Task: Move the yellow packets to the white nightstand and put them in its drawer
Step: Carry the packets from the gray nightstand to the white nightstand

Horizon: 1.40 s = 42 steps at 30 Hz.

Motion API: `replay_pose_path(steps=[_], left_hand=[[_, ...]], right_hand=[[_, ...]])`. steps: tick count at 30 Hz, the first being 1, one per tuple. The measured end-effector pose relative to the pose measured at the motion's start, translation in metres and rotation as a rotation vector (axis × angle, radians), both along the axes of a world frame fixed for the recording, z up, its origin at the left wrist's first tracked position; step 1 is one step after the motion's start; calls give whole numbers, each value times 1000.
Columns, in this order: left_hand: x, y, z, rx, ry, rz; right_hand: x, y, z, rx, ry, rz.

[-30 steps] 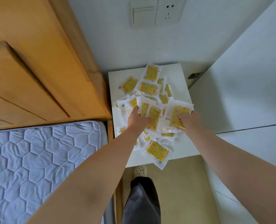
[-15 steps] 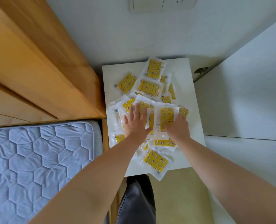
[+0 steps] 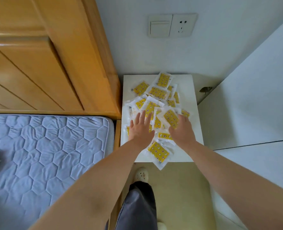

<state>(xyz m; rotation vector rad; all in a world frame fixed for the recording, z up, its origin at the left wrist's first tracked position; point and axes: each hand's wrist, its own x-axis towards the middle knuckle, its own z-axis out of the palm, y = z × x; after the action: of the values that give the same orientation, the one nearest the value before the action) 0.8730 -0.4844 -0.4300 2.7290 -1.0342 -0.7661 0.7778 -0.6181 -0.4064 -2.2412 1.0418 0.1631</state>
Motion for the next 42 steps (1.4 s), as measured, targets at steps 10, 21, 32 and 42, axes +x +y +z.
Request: replay_pose_path(steps=[10, 21, 32, 42], left_hand=[[-141, 134, 131, -127, -316, 241], [-251, 313, 226, -69, -512, 533], [-451, 601, 282, 17, -700, 947], [-691, 868, 311, 240, -740, 1413]], right_hand=[[-91, 114, 118, -136, -271, 375], [-147, 289, 206, -235, -434, 806], [-283, 602, 254, -216, -619, 1173], [-473, 900, 294, -197, -770, 1588]])
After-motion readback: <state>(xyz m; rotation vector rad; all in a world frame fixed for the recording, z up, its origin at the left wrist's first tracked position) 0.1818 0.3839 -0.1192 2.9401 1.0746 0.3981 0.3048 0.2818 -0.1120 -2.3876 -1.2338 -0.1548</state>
